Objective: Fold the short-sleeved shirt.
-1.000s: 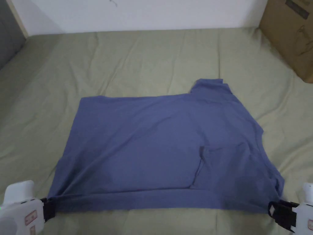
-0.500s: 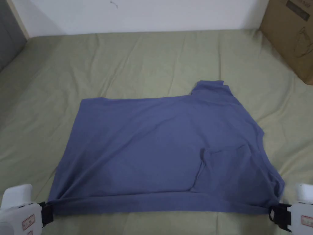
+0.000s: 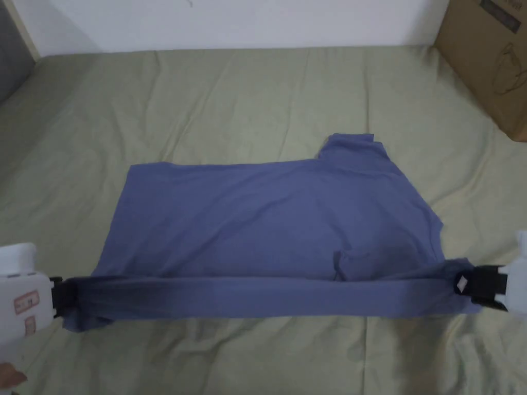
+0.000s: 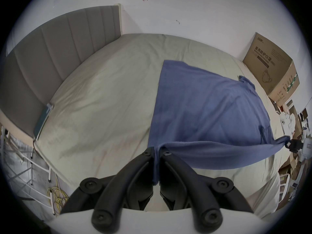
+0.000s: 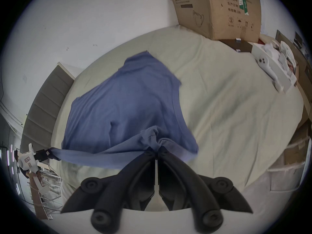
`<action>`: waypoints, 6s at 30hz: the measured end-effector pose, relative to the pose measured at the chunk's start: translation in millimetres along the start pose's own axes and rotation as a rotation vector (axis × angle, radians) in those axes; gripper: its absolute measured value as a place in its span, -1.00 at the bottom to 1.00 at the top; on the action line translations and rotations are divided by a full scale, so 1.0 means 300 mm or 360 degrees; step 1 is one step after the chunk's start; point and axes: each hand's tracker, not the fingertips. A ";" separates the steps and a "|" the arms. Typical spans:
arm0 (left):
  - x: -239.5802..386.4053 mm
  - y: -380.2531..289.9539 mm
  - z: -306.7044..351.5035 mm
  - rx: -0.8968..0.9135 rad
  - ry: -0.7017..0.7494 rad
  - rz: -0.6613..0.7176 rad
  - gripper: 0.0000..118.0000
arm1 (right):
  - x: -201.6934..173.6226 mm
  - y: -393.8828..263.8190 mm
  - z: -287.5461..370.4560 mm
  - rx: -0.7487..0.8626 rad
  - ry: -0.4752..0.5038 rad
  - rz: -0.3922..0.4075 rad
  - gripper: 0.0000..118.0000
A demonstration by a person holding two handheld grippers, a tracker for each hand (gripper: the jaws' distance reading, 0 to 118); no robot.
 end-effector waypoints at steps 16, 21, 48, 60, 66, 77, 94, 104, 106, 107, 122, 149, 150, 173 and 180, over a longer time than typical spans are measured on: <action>-0.032 0.048 -0.108 -0.0064 0.0029 0.0019 0.64 | -0.017 0.092 -0.160 -0.0016 -0.0158 0.0042 0.23; -0.030 -0.132 0.028 0.0020 -0.0007 0.0065 -0.96 | -0.061 -0.056 -0.066 -0.0004 -0.0110 0.0118 -1.00; -0.078 -0.080 -0.239 -0.0166 0.0092 0.0036 -0.98 | -0.025 -0.169 -0.106 -0.0150 -0.0124 0.0089 -1.00; -0.032 -0.065 -0.137 -0.0133 0.0050 -0.0017 -0.98 | 0.135 -0.024 -0.375 -0.0341 -0.0218 0.0022 0.63; -0.022 -0.064 -0.136 -0.0165 0.0047 -0.0054 -0.98 | 0.053 -0.040 -0.289 -0.0240 -0.0209 0.0308 -0.81; -0.057 -0.075 -0.011 -0.0156 0.0048 -0.0143 -0.98 | 0.008 -0.086 -0.061 -0.0159 -0.0208 0.0280 -0.85; -0.080 -0.175 0.081 -0.0105 0.0010 -0.0049 0.58 | 0.009 -0.271 0.018 -0.0054 -0.0257 0.0245 0.64; 0.099 -0.132 0.038 0.0028 -0.0107 -0.0045 -1.00 | -0.105 -0.235 -0.020 0.0033 -0.0071 0.0204 -1.00; 0.142 -0.130 0.011 -0.0004 -0.0092 -0.0110 -1.00 | -0.101 -0.224 -0.060 -0.0025 -0.0051 0.0160 -1.00; 0.148 -0.124 -0.001 -0.0013 -0.0087 -0.0124 -1.00 | -0.100 -0.211 -0.073 -0.0016 -0.0055 0.0141 -1.00; 0.159 0.001 -0.180 -0.0126 -0.0165 -0.0053 -1.00 | -0.116 0.556 -0.546 -0.0047 -0.0208 0.0332 0.64; 0.200 0.453 -0.370 -0.0085 -0.0127 -0.0146 0.43 | -0.098 0.571 -0.698 -0.0219 -0.0272 0.0292 -0.95; 0.197 0.506 -0.447 -0.0168 -0.0076 -0.0147 0.90 | -0.099 0.567 -0.704 -0.0223 -0.0274 0.0300 -0.95; 0.206 0.643 -0.561 -0.0221 0.0025 -0.0137 -0.97 | -0.121 0.602 -0.494 -0.0097 -0.0120 0.0317 -0.95; 0.123 0.502 -0.176 0.0012 -0.0026 -0.0125 -0.97 | -0.135 0.476 -0.156 0.0075 -0.0049 0.0420 -0.95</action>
